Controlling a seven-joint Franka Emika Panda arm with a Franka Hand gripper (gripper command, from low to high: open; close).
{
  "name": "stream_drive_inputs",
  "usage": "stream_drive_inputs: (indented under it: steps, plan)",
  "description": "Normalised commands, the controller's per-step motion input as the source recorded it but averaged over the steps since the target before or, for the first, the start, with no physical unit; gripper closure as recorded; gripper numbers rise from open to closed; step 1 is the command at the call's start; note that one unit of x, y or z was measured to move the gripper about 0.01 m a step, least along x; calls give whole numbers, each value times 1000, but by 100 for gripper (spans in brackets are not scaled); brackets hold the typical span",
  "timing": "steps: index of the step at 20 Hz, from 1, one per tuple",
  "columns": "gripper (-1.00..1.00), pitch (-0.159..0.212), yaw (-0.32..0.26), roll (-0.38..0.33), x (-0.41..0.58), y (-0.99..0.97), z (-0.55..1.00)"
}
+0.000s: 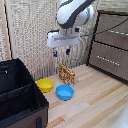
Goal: Kindly direct your grabber toward the cereal bar. Delicately grip the cereal bar using your grabber. Transport the clutched cereal bar to the rear part of the organizer. Set the cereal bar down and place it in the rear section of the organizer.
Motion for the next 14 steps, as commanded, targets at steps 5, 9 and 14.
stream_drive_inputs:
  steps: [5,9,14]
  plan:
    - [-100,1,-45,25,436,-467,-146]
    - [-100,0,-73,39,419,-626,-137]
    - [-100,17,-83,21,355,-585,-108]
